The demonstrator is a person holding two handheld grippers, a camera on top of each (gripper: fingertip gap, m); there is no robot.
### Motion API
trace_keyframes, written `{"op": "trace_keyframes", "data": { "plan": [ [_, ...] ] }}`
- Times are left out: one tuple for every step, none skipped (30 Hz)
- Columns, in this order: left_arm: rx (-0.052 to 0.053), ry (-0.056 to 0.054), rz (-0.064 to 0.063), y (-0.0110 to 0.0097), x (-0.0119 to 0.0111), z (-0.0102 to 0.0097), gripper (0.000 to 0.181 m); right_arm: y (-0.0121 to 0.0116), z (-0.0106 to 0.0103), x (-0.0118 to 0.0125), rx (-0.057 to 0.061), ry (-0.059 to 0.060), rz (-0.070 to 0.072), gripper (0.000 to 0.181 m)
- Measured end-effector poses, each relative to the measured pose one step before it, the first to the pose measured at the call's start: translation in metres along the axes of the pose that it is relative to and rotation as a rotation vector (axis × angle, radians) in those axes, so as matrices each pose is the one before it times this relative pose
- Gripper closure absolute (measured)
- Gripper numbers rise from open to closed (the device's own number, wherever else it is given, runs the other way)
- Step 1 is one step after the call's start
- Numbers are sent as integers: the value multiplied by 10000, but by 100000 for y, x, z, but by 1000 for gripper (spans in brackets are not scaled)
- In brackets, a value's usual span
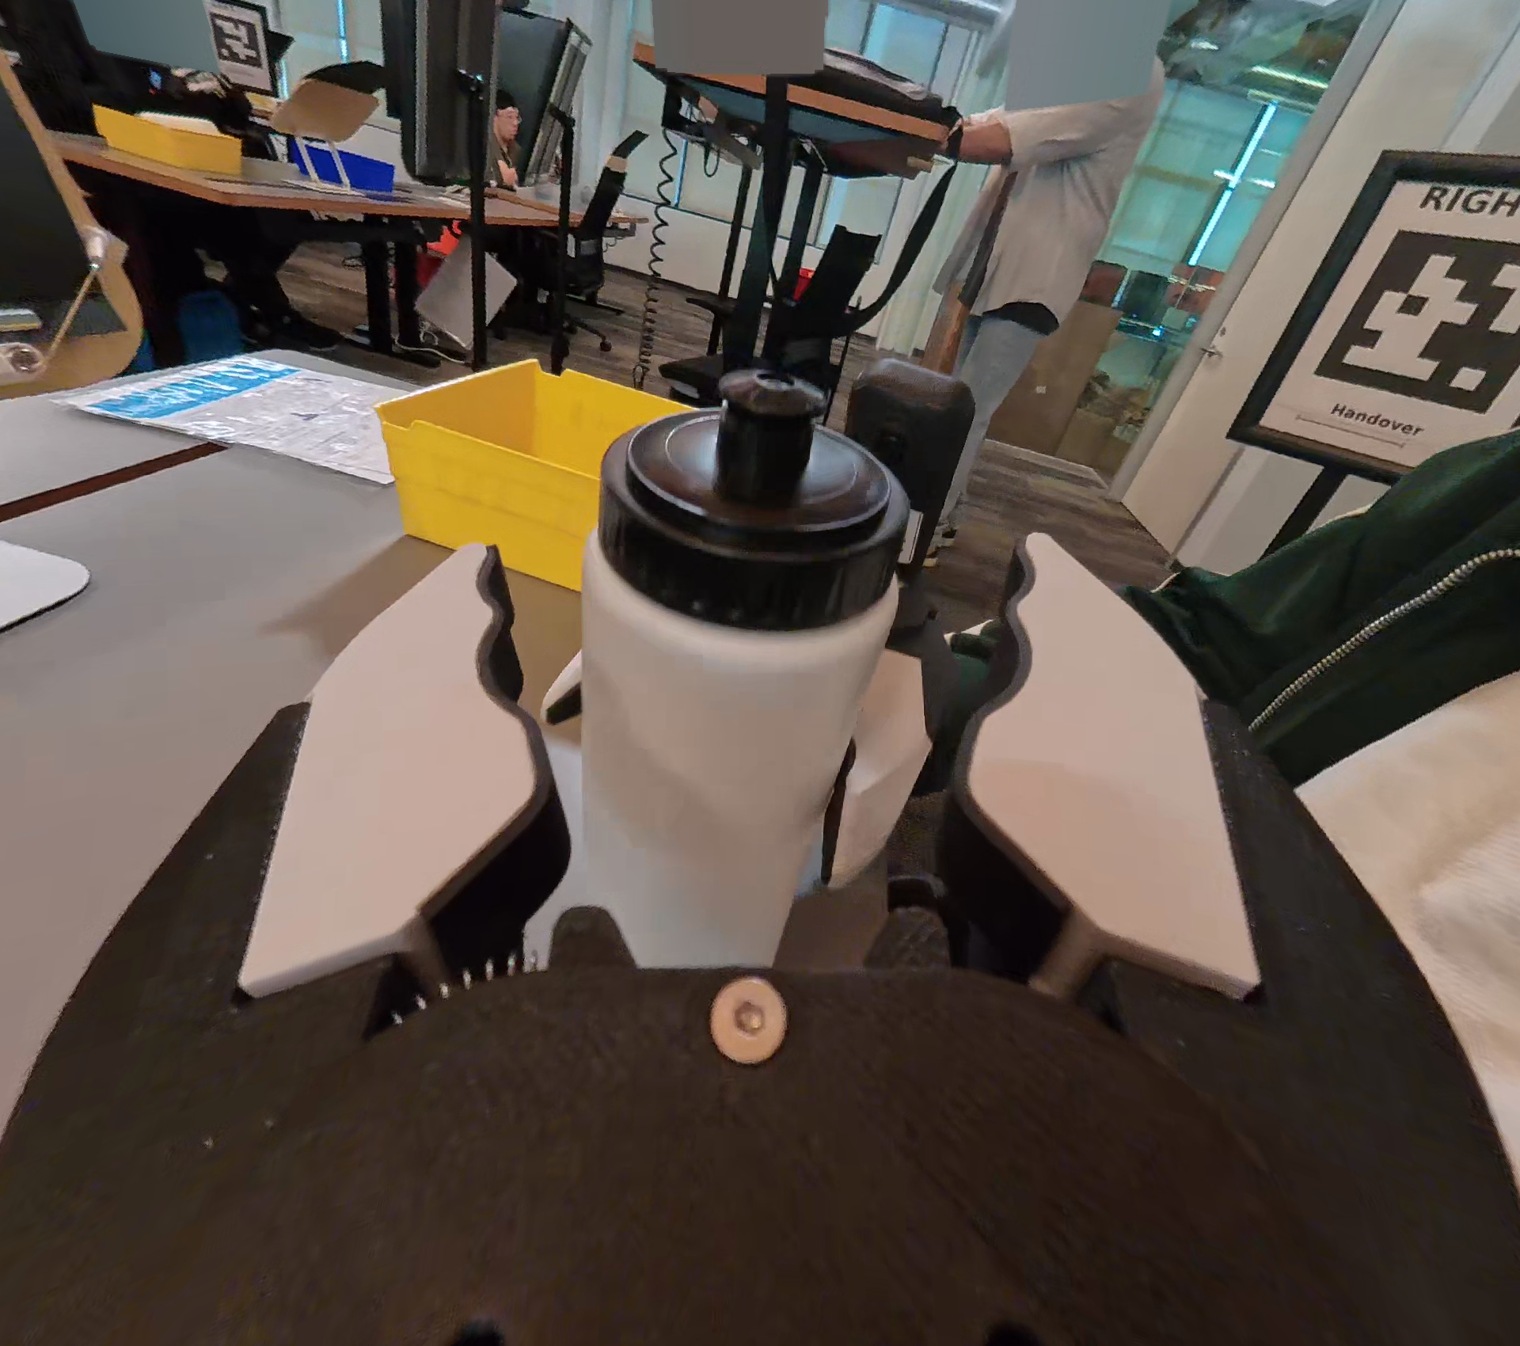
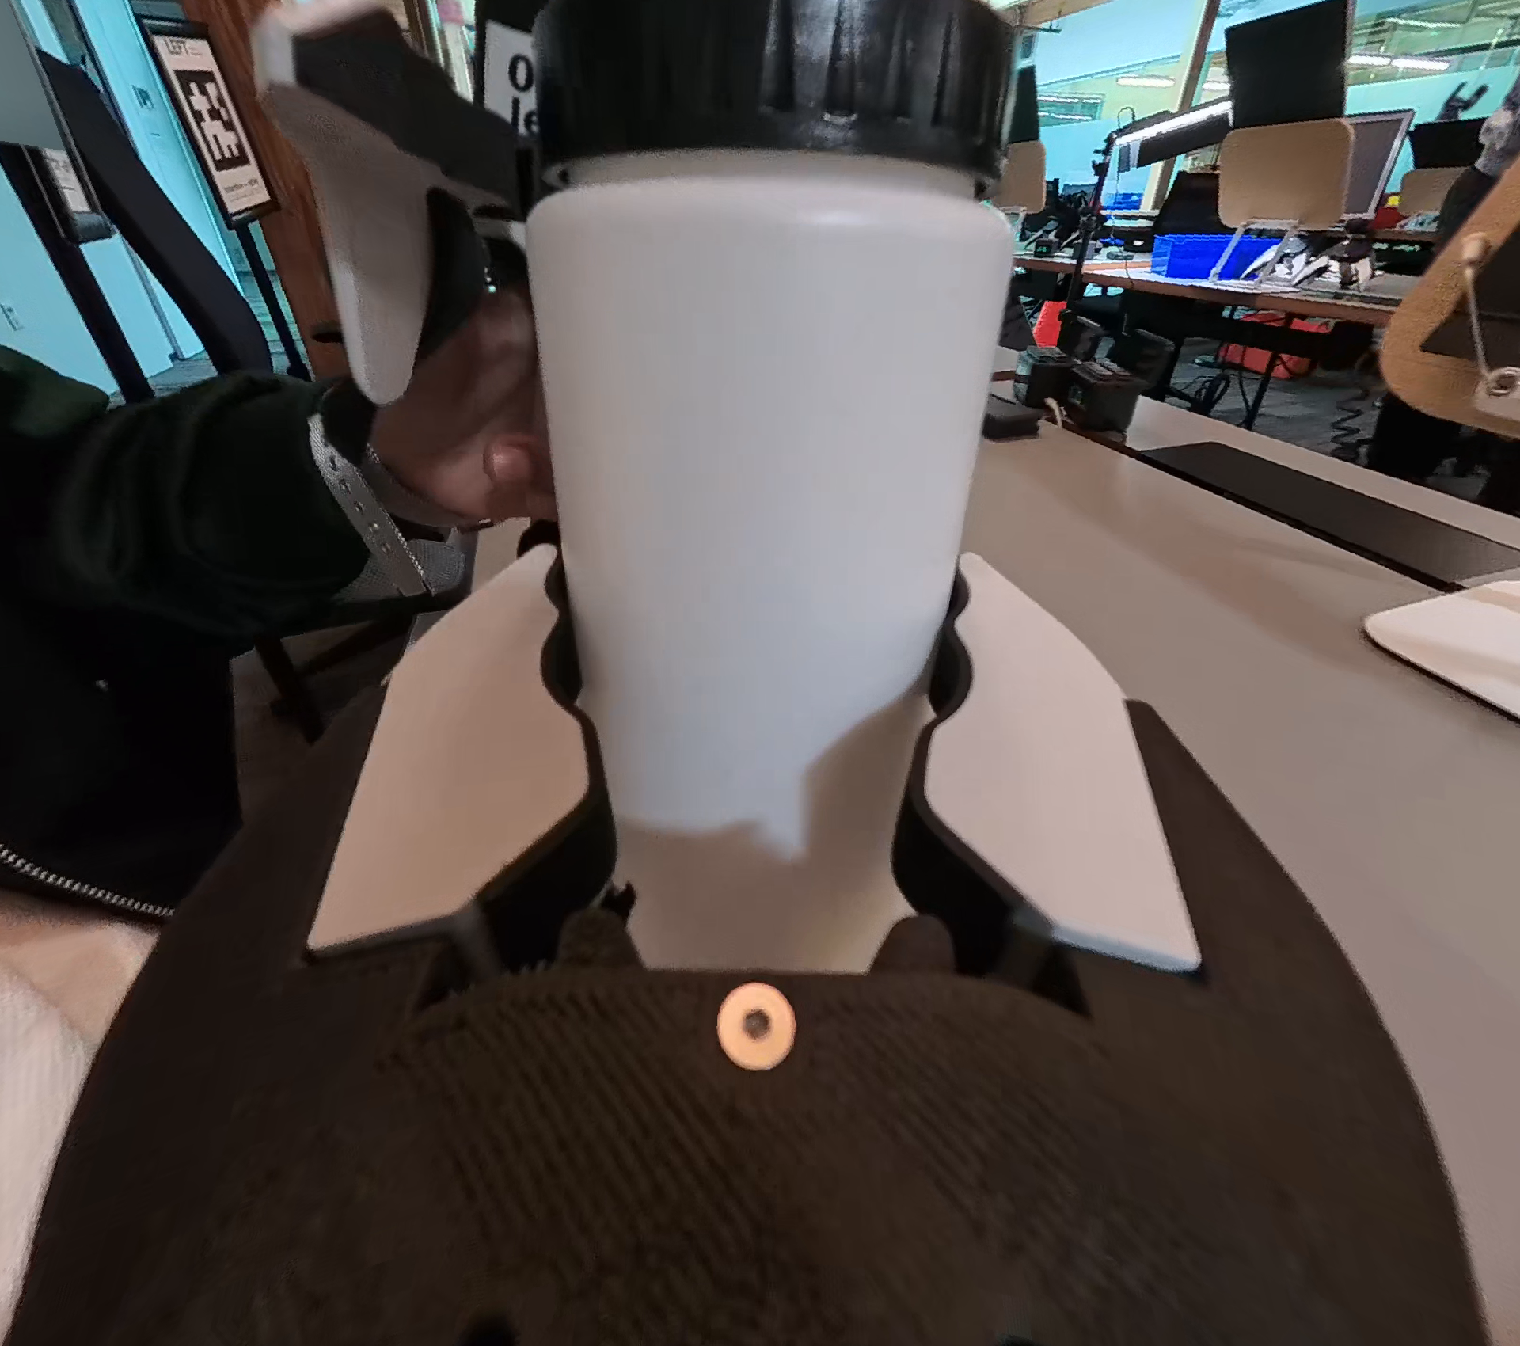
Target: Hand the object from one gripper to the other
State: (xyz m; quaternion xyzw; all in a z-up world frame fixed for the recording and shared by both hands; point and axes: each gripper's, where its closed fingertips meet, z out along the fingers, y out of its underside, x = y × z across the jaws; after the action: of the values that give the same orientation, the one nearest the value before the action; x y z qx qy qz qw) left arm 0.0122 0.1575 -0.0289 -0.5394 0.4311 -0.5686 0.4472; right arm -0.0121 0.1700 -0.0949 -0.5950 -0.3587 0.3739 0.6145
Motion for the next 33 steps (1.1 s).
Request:
{"op": "trace_keyframes", "data": {
  "plan": [
    [-57, -1, -8, -40, 266, 159, 66, 42, 155, -331, -19, -79, -41, 95],
    [-49, -29, 39, 36, 176, 160, 67, 85, 148, -304, -38, -68, -46, 95],
    [-76, -87, 62, 123, 51, 147, 68, 114, 142, -247, -62, -44, -85, 95],
    [-61, -60, 91, 126, 51, 116, 69, 118, 138, -241, -75, -41, -106, 95],
    [-25, -30, 113, 108, 79, 90, 71, 103, 127, -218, -75, -25, -115, 95],
    [-99, -26, 101, 203, 53, 87, 75, 41, 94, -171, -46, -2, -131, 95],
    [-150, 12, 98, 245, 100, 70, 81, 2, 74, -163, -18, -7, -109, 95],
    [-92, 71, 114, 127, 223, 3, 87, 14, 43, -87, -10, 21, -47, 95],
    [15, -102, 173, -64, 26, -31, 90, 25, 15, -30, 34, 5, 20, 95],
    [-17, -159, 319, -64, -27, -60, 94, -10, -12, -29, 72, -38, 71, 95],
    [-86, -120, 316, -17, 25, -45, 95, -41, 6, -70, 87, -82, 43, 95],
    [-82, -1, 121, -28, 127, 0, 95, -109, -10, -41, 118, -12, -77, 95],
    [-46, 8, 34, -54, 85, 0, 95, -111, 10, -35, 100, 36, -96, 95],
    [-26, -35, 36, -41, 15, -14, 95, -76, 31, -29, 55, 17, -15, 95],
    [-23, -28, 3, -19, -14, -10, 95, -49, 4, -24, 51, 0, 6, 96],
    [-34, -42, 4, 25, -66, -35, 95, -100, -37, 33, 95, 28, -6, 94],
    [-11, -63, 17, -15, -125, -59, 95, -71, -21, 147, 76, 82, -10, 90],
    [2, -72, 1, -32, -167, -97, 96, -43, -16, 167, 64, 80, -4, 85],
    [8, -66, -17, -80, -187, -142, 96, -23, -11, 90, 67, 0, 31, 82],
    [19, -46, -29, -114, -175, -173, 95, 88, 9, 53, 25, -48, 78, 79],
    [-25, -57, -17, -147, -214, -247, 96, 162, 65, 89, -11, -24, 90, 74],
    [-34, -91, 0, -232, -269, -319, 95, 269, 87, 93, -76, -8, 64, 69],
    [1, -96, 41, -329, -292, -398, 95, 347, 84, 31, -152, -48, 31, 68],
    [40, -114, 73, -420, -300, -486, 95, 283, 68, 40, -131, -26, -6, 68],
    [88, -150, 70, -510, -349, -532, 95, 191, 53, 44, -89, 5, -30, 68],
    [123, -149, 67, -577, -343, -555, 96, 144, 42, 4, -70, -15, -22, 68],
    [140, -140, 51, -594, -338, -576, 96, 168, 35, 8, -72, -10, -2, 68],
    [130, -120, 36, -579, -311, -555, 96, 155, 38, 12, -62, -15, 2, 68],
    [161, -110, 24, -598, -291, -537, 96, 97, 32, 6, -35, -16, -3, 68],
    [179, -101, 1, -572, -281, -506, 96, 88, 23, 46, -35, 12, -1, 68],
    [163, -78, -24, -512, -261, -455, 96, 56, 7, 55, -26, 14, -8, 68],
    [149, -53, -42, -440, -209, -392, 96, 23, -7, 61, -9, 23, -13, 68],
    [127, -42, -47, -356, -202, -333, 96, 11, -15, 67, -8, 29, -4, 69]
  ]
}}
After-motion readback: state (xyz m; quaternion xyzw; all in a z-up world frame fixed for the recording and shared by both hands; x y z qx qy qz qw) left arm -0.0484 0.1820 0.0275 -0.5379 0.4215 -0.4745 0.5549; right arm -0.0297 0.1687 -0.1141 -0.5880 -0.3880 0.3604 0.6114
